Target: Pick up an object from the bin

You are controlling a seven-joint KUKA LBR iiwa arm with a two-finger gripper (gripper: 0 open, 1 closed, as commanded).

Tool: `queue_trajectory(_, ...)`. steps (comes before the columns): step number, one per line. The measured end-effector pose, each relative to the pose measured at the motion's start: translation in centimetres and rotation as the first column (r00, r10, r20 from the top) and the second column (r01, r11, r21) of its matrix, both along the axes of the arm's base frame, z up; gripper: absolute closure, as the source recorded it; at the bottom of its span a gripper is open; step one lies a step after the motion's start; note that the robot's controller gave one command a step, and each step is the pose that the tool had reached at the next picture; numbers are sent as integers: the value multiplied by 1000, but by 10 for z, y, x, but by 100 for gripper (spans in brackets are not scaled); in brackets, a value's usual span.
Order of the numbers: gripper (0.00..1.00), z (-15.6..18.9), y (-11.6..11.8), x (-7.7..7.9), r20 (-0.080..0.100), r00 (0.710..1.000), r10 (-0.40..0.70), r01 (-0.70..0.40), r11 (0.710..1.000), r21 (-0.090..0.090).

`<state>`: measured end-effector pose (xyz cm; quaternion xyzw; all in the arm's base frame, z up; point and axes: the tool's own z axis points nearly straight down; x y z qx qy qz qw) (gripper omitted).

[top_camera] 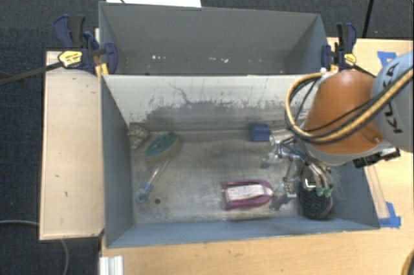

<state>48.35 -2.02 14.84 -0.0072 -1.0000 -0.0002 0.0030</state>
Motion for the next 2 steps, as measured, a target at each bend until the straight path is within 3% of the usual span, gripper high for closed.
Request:
queue_trajectory(1,0,-72,53,30,-17,997,-76,76,997,-8)
queue_trajectory(2,0,-72,73,29,19,963,268,-268,964,-7)
